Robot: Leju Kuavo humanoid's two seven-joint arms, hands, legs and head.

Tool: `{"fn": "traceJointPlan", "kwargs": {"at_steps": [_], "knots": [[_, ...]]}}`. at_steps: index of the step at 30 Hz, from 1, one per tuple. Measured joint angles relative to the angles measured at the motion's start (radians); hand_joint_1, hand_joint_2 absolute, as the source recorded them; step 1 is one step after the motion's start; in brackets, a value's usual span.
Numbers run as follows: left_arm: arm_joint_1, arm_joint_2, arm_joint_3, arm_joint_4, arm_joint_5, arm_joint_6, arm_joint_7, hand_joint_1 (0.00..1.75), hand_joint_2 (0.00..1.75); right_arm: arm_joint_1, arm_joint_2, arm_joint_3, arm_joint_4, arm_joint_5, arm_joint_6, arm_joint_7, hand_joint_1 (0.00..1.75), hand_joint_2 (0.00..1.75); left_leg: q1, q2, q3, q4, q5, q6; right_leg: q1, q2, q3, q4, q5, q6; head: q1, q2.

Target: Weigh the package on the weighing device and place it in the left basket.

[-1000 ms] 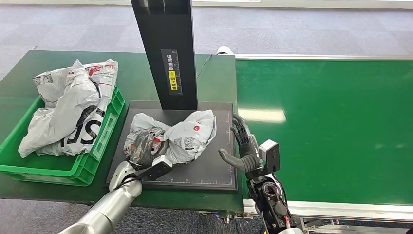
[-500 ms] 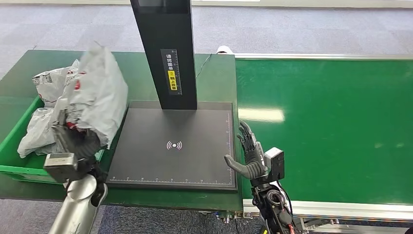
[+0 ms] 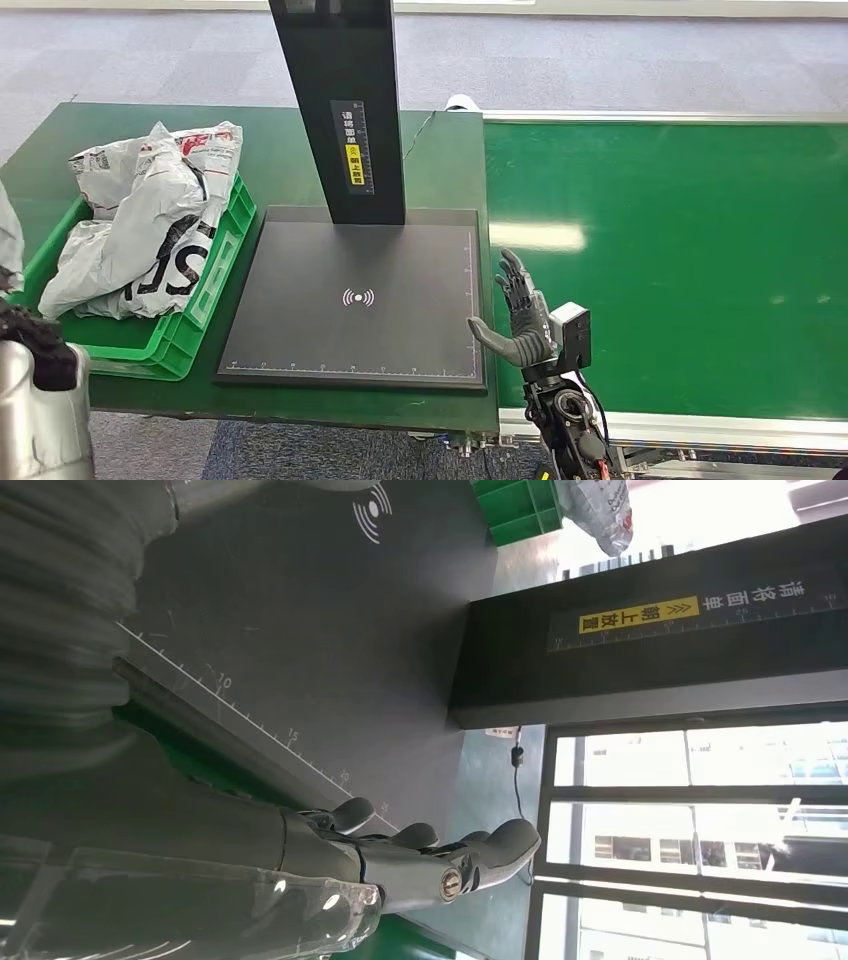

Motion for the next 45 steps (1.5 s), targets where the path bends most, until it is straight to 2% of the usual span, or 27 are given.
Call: {"fn": "traceJointPlan", "kwargs": {"at_steps": [3,6,9,11,15,22,26,33,40,45], "knots": [[-0.182,0.086,-0.019,0.23,-0.23,0.065,0.099,1.75,1.75,0.0,0.004,-0.003,0.0,0.009,0.008,0.0,0.0,1.75,0.001,-0.003,0.0,0.0,0.002,-0.001,0.001,-0.002,0.0,0.0,0.001,-0.001,0.0,0.0],[-0.363,0.138,-0.066,0.476,-0.439,0.101,0.204,1.75,1.75,-0.001,0.01,-0.003,0.0,0.017,0.02,0.001,0.0,1.75,0.001,-0.002,-0.001,0.0,0.003,-0.001,0.0,-0.002,0.0,0.001,0.003,-0.001,-0.001,0.0],[-0.511,0.163,-0.134,0.681,-0.627,0.107,0.344,1.75,1.75,-0.003,0.013,-0.004,0.0,0.024,0.03,0.001,0.0,1.75,0.0,-0.001,-0.001,0.0,0.004,-0.001,0.0,-0.001,-0.001,0.001,0.004,-0.001,0.0,0.0],[-0.6,0.174,-0.189,0.801,-0.746,0.077,0.444,1.75,1.75,-0.009,0.015,-0.004,0.001,0.026,0.034,0.001,0.0,1.75,0.0,-0.002,-0.002,0.001,0.004,-0.001,0.0,-0.001,-0.001,0.001,0.004,-0.001,-0.001,0.0],[-0.723,0.181,-0.275,0.967,-0.874,0.004,0.565,1.75,1.75,-0.015,0.019,-0.004,0.001,0.027,0.035,0.001,0.0,1.75,0.0,-0.001,-0.003,0.001,0.003,-0.001,0.0,-0.001,-0.003,0.001,0.004,-0.001,0.0,0.0],[-0.785,0.174,-0.396,1.119,-1.042,-0.21,0.724,1.75,1.75,-0.014,0.023,-0.005,-0.003,0.039,0.037,0.016,0.0,1.75,0.0,-0.001,-0.005,0.0,0.003,-0.001,0.0,0.0,-0.004,0.001,0.004,-0.001,-0.001,0.0],[-0.803,0.179,-0.456,1.156,-1.119,-0.282,0.779,1.75,1.75,-0.015,0.025,-0.006,-0.003,0.044,0.038,0.021,0.0,1.75,0.0,0.0,-0.005,0.0,0.003,-0.001,0.0,0.0,-0.004,0.001,0.004,-0.001,-0.001,0.0],[-0.815,0.24,-0.508,1.181,-1.182,-0.288,0.797,1.75,1.75,-0.012,0.026,-0.01,-0.003,0.046,0.036,0.021,0.0,1.75,0.0,0.002,-0.005,0.0,0.003,-0.001,0.0,0.002,-0.006,0.001,0.004,-0.001,-0.001,0.0],[-0.817,0.318,-0.506,1.183,-1.193,-0.276,0.811,1.75,1.75,0.001,0.023,-0.014,-0.008,0.051,0.036,0.021,0.0,1.75,0.0,0.002,-0.006,0.0,0.003,-0.001,0.0,0.002,-0.007,0.001,0.003,-0.001,-0.001,0.0],[-0.815,0.349,-0.489,1.188,-1.188,-0.273,0.814,1.75,1.75,0.002,0.022,-0.018,-0.008,0.055,0.036,0.021,0.0,1.75,0.0,0.002,-0.007,0.0,0.003,-0.001,0.0,0.002,-0.007,0.001,0.003,-0.001,0.0,0.0]]}}
